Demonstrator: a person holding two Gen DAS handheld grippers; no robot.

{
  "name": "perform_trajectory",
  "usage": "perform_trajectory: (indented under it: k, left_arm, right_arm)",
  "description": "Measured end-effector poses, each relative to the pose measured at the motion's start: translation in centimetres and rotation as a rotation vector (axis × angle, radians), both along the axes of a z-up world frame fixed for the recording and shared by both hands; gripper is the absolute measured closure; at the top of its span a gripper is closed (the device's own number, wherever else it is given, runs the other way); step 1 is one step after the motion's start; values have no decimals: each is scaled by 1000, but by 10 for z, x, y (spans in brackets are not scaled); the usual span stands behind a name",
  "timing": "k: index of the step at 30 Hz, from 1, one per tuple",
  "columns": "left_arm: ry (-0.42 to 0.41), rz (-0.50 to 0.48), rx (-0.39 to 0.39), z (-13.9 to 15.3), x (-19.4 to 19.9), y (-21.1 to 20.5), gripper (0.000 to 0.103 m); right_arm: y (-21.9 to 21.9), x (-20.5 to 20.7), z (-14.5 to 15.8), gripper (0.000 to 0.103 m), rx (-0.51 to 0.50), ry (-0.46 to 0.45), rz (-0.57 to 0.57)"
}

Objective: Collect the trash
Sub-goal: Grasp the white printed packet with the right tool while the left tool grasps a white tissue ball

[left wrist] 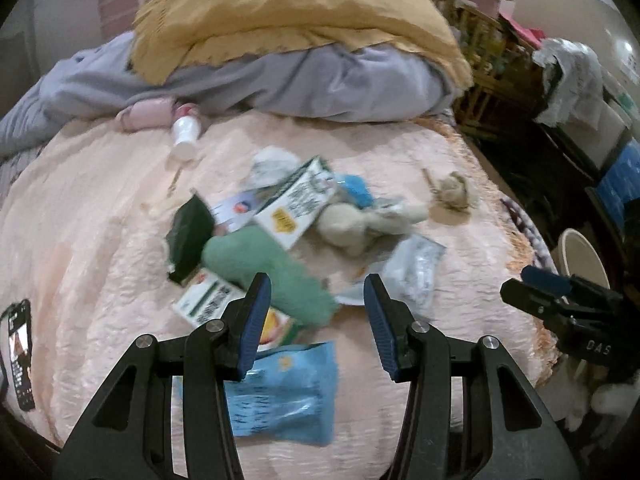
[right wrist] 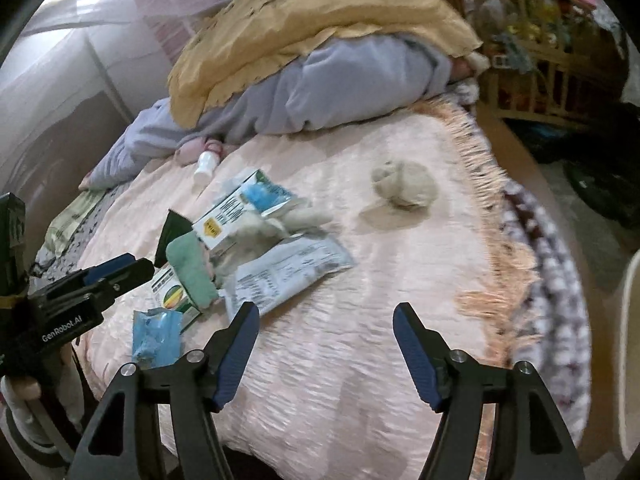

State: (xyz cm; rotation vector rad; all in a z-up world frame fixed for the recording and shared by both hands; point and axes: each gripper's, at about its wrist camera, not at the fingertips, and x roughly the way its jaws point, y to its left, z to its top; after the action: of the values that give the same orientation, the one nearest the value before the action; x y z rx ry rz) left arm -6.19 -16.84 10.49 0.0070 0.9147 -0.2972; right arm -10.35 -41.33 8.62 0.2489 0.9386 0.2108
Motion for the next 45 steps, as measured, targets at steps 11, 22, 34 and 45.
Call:
perform_trajectory:
  k: [11, 22, 34, 45]
  left_arm:
    - [31, 53, -52, -6, 13, 32, 56]
    - [60, 35, -72, -15, 26, 27, 56]
    - [101, -64, -46, -30, 66, -44, 42]
    - [146, -66, 39, -69, 108, -92, 43]
  right_arm:
    - [41, 56, -47, 35, 130, 166, 50]
    - [64, 87, -62, 29, 73, 218, 30]
    - [-6, 33, -32, 66, 59, 110, -4]
    - [-44, 29, -39, 40, 128, 110, -72]
